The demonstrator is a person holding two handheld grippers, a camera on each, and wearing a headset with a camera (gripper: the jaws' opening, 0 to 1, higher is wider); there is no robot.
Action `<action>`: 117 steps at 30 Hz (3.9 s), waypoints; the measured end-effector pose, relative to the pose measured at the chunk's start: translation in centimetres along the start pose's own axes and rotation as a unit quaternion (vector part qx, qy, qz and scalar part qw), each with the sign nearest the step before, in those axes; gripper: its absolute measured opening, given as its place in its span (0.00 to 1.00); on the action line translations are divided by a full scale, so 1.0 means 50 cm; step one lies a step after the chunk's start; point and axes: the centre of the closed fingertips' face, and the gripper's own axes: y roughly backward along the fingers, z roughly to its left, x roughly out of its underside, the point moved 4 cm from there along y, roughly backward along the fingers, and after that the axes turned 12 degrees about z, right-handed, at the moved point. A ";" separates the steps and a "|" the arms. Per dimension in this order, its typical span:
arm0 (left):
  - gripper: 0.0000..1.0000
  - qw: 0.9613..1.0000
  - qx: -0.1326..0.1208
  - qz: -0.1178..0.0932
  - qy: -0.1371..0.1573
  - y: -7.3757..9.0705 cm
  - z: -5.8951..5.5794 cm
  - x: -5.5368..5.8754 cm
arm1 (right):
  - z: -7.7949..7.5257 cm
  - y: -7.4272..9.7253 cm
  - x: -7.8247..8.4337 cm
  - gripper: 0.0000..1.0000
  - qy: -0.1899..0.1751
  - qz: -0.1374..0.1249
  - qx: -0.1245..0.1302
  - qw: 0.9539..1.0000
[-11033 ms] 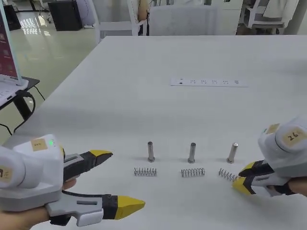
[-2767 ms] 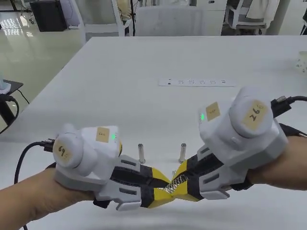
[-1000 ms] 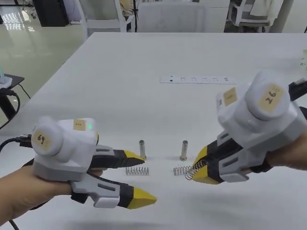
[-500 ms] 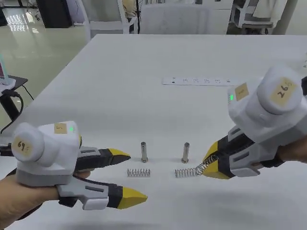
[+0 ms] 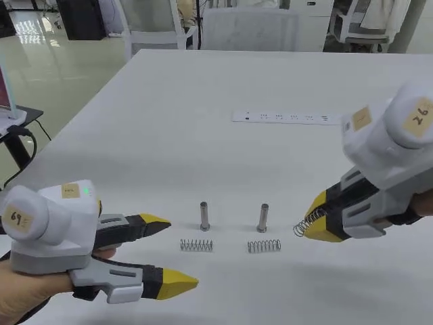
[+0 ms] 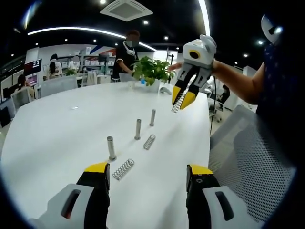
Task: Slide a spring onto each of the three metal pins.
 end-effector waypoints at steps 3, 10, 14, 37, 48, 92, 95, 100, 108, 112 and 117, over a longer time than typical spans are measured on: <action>0.62 1.000 -0.004 -0.001 0.000 0.001 0.002 0.002 | -0.010 0.004 0.007 0.09 -0.004 0.005 0.005 1.000; 0.63 1.000 -0.010 -0.011 0.007 0.002 0.006 0.003 | -0.036 0.017 0.021 0.09 -0.011 0.019 0.018 1.000; 0.63 1.000 -0.012 -0.012 0.009 0.000 0.004 0.004 | -0.053 0.022 0.029 0.09 -0.012 0.031 0.023 0.999; 0.63 1.000 -0.007 -0.009 0.007 -0.005 -0.008 0.009 | -0.137 -0.017 0.072 0.09 -0.010 0.112 0.022 0.993; 0.63 1.000 -0.007 -0.007 0.005 -0.006 -0.011 0.008 | -0.153 -0.039 0.077 0.09 -0.017 0.119 0.009 0.993; 0.60 1.000 0.002 0.002 0.005 -0.014 -0.015 0.013 | -0.152 -0.145 0.105 0.09 -0.037 0.169 -0.040 0.984; 0.60 1.000 0.001 0.001 0.007 -0.015 -0.014 0.014 | -0.151 -0.150 0.108 0.09 -0.039 0.169 -0.042 0.984; 0.59 1.000 0.002 0.001 0.008 -0.016 -0.013 0.015 | -0.149 -0.157 0.114 0.09 -0.039 0.170 -0.043 0.984; 0.59 1.000 0.004 0.001 0.008 -0.017 -0.012 0.015 | -0.146 -0.165 0.120 0.11 -0.039 0.173 -0.045 0.983; 0.59 1.000 0.004 0.001 0.009 -0.017 -0.012 0.015 | -0.142 -0.169 0.125 0.14 -0.037 0.175 -0.047 0.983; 0.59 1.000 0.004 0.002 0.008 -0.017 -0.013 0.015 | -0.143 -0.170 0.125 0.21 -0.033 0.171 -0.042 0.984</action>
